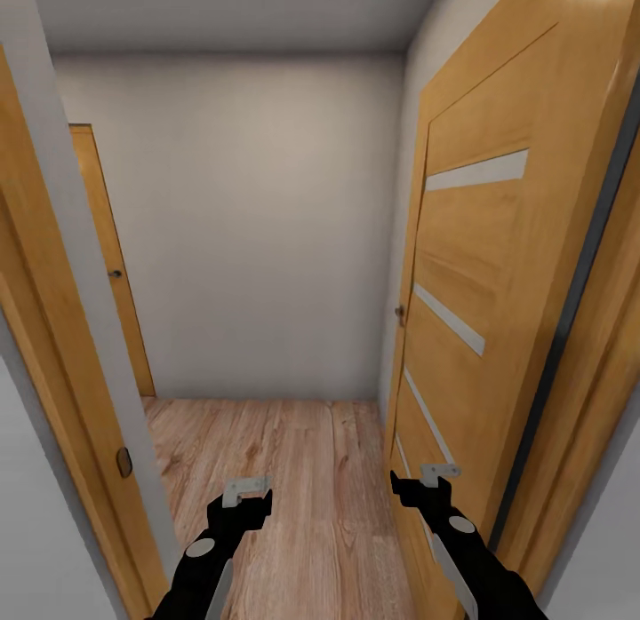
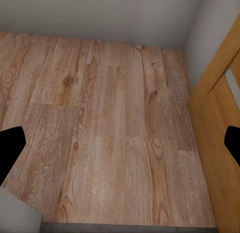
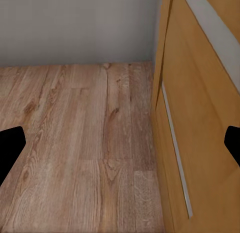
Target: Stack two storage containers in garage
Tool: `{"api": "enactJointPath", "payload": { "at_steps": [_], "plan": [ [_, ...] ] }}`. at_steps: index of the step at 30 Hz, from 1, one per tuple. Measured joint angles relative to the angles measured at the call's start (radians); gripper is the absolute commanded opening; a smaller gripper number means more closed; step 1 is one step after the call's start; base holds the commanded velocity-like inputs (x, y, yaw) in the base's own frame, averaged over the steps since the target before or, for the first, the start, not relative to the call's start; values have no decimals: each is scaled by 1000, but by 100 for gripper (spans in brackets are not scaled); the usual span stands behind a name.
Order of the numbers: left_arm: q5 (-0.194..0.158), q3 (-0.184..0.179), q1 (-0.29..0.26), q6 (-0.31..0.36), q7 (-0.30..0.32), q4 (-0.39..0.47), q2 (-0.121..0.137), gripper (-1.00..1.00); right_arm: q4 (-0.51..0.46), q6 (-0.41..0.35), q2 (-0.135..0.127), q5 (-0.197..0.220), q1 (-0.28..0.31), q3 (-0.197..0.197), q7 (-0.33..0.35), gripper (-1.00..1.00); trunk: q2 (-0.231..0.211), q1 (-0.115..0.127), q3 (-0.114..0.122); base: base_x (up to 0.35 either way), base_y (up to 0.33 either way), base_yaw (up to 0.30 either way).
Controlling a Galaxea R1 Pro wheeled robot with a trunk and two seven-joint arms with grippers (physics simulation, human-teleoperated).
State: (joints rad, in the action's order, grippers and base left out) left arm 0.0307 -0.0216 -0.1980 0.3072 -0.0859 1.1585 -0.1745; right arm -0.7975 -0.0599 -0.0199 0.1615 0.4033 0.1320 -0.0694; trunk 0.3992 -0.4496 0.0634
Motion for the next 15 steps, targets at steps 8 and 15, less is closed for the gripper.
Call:
{"api": "enactJointPath", "payload": {
  "at_steps": [8,15],
  "plan": [
    [0,0,0,0,0,0,0,100,0,0,0,0,0,0,0,100,0,0,-2,0,0,0],
    [0,0,0,0,0,0,0,100,0,0,0,0,0,0,0,100,0,0,-12,0,0,0]
  ]
}}
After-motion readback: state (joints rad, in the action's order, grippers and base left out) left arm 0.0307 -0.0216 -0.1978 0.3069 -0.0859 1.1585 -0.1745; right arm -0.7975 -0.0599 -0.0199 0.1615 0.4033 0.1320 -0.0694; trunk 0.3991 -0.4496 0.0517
